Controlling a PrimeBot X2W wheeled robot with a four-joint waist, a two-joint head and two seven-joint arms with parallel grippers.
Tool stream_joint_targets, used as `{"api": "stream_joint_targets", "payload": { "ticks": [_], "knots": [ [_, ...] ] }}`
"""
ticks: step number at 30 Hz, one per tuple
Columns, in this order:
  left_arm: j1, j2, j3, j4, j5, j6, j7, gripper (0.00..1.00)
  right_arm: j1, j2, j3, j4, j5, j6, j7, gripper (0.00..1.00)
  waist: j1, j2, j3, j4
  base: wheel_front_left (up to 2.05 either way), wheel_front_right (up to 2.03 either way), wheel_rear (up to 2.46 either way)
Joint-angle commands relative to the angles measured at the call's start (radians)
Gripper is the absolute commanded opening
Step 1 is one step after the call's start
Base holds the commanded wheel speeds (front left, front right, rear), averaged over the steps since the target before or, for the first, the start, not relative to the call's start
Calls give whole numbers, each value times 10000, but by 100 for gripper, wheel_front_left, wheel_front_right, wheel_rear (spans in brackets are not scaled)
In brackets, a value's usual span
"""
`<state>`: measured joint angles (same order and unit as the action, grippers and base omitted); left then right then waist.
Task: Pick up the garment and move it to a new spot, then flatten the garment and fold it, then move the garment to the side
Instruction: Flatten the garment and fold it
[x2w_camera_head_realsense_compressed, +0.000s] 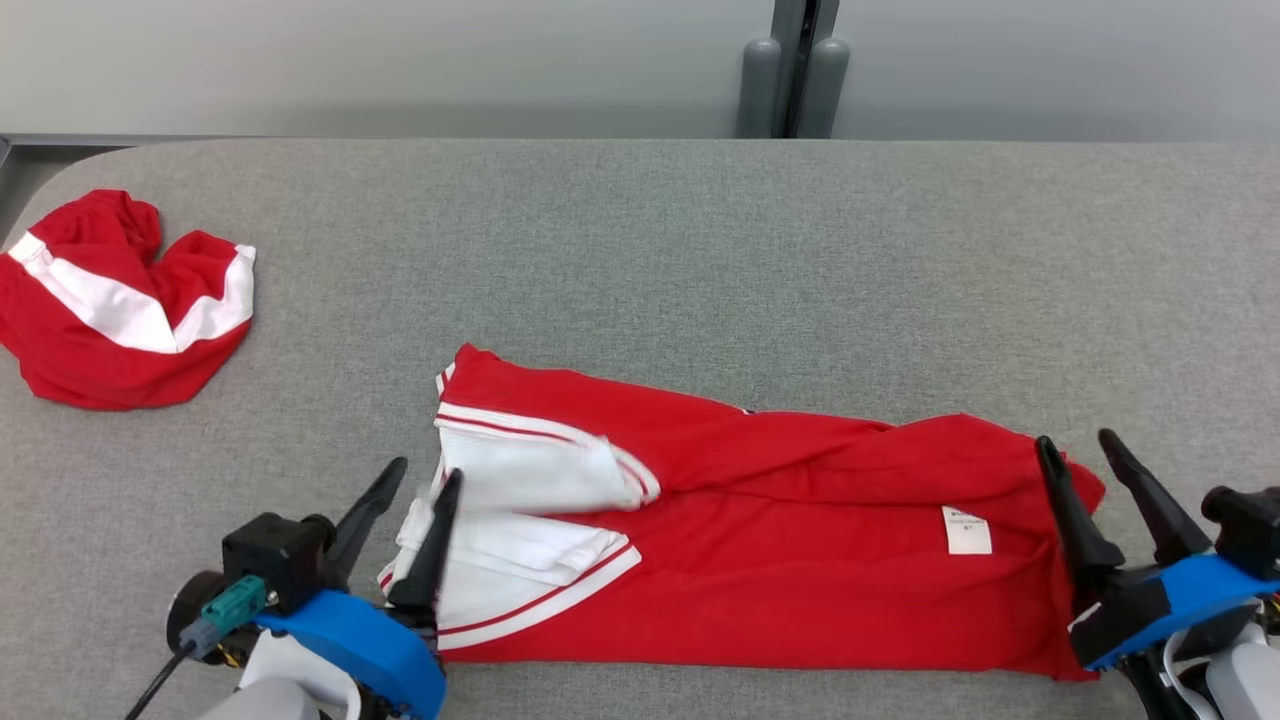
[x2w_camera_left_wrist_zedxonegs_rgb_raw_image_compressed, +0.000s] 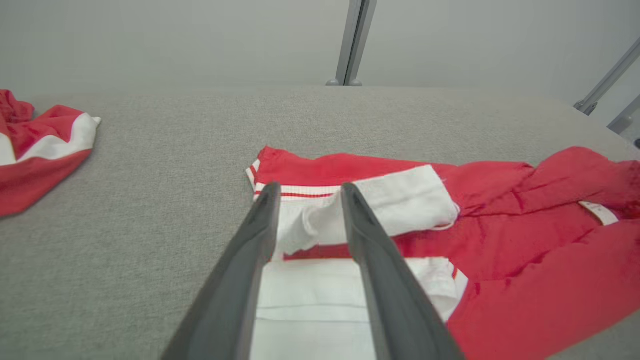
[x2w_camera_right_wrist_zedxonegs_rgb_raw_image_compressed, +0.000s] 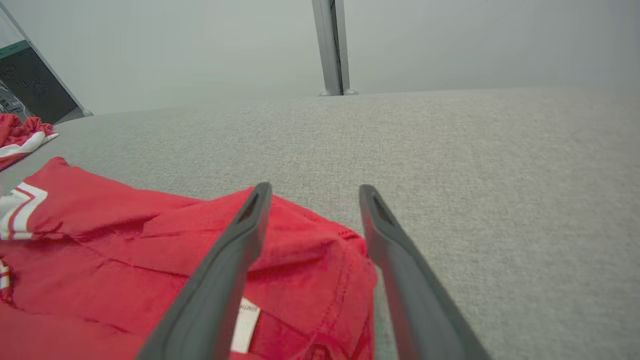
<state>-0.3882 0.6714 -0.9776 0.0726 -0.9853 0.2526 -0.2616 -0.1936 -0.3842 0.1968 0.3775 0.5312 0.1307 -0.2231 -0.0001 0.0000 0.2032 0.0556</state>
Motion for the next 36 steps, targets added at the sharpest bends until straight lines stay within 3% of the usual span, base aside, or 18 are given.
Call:
{"api": "stream_joint_targets", "payload": {
  "ticks": [1, 7, 11, 15, 24, 35, 36],
  "knots": [
    [358, -211, 440, -91, 192, 23, -43, 100, 331, 58, -194, -245, 14, 1, -90, 100, 1, 0, -55, -23, 0, 0, 0],
    [1239, -818, 2016, -242, 1266, 71, -45, 100, 674, 107, -735, -837, -120, 1, -180, 100, 1, 0, -120, -34, 0, 0, 0],
    [1961, -1688, 4101, -583, 3312, 389, -46, 100, 539, 349, -1317, -737, -430, 1, 44, 100, 1, 0, -143, 11, 0, 0, 0],
    [2448, -2285, 5197, -854, 4458, 294, -46, 100, 350, 614, -1584, -453, -572, 1, 405, 100, 1, 0, -135, 59, 0, 0, 0],
    [3469, -3948, 7580, -1102, 6707, -613, -45, 100, 158, 1233, -1859, 562, -614, 1, 1149, 100, 1, 0, -63, 137, 0, 0, 0],
    [3957, -5469, 9567, -834, 8100, -1762, -45, 100, 337, 1768, -1536, 1355, -494, 1, 1522, 100, 1, 0, -44, 101, 0, 0, 0],
    [3991, -5553, 9669, -772, 8194, -1842, -45, 100, 349, 1811, -1458, 1407, -435, 1, 1574, 69, 1, 0, -50, 95, 0, 0, 0]
  ]
}}
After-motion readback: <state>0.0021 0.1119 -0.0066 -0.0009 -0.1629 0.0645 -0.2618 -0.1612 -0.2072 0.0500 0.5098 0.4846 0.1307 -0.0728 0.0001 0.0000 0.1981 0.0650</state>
